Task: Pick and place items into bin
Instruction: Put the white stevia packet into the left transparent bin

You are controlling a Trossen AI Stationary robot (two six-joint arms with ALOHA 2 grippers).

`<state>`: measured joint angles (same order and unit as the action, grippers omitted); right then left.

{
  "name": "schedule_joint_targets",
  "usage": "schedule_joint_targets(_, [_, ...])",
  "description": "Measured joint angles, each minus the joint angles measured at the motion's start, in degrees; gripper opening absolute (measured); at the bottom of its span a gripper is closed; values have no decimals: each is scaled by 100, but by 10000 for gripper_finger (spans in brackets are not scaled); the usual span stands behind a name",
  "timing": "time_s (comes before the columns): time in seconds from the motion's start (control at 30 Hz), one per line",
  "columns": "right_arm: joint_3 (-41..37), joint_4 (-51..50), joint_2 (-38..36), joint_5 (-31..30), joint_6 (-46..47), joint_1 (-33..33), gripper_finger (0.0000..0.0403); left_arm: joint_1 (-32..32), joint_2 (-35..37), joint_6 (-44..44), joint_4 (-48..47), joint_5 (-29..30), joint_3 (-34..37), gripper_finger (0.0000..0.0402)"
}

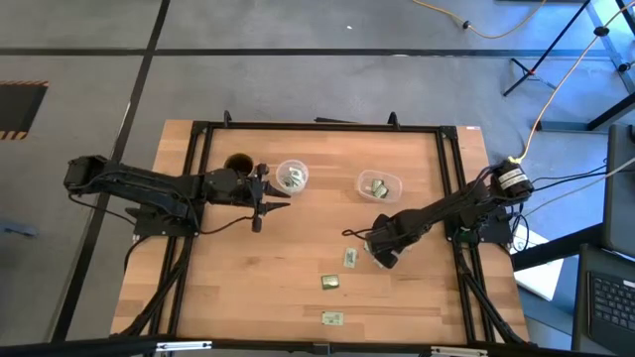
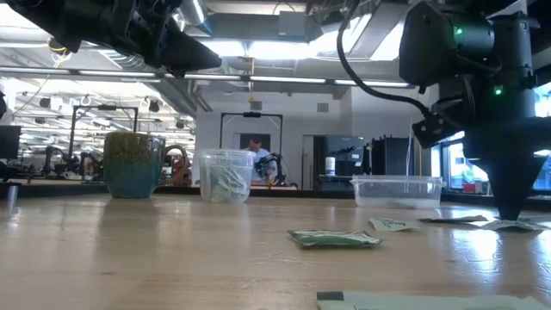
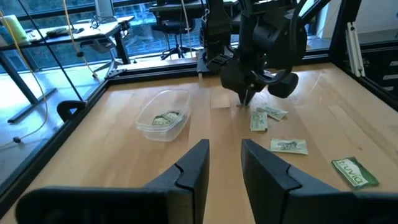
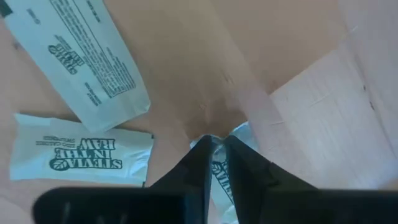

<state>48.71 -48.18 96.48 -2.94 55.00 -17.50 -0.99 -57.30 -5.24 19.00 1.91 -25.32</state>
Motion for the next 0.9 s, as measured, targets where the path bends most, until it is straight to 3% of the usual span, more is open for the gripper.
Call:
schedule_joint_targets(0.2, [-5,-11,25,-19,2,0,7,0,0,-1,0,0,0,88])
schedule_joint_targets(0.5, [215,-58,-270,-225,-3,4,2,0,0,-3,2,0,0,88])
schedule_joint_targets(0.67, [561,67,-647,-694,-308,3,1,0,-2,-3,2,-2,0,88])
schedule_joint_targets(0.8, [843,844,-927,-1096,-1146,3,1,0,-2,-3,2,-2,0,88])
schedule_joint_targets(0.9, [928,2407,-1083,-1137,-2496,47,1,8,-78,126,37,-82,0,88])
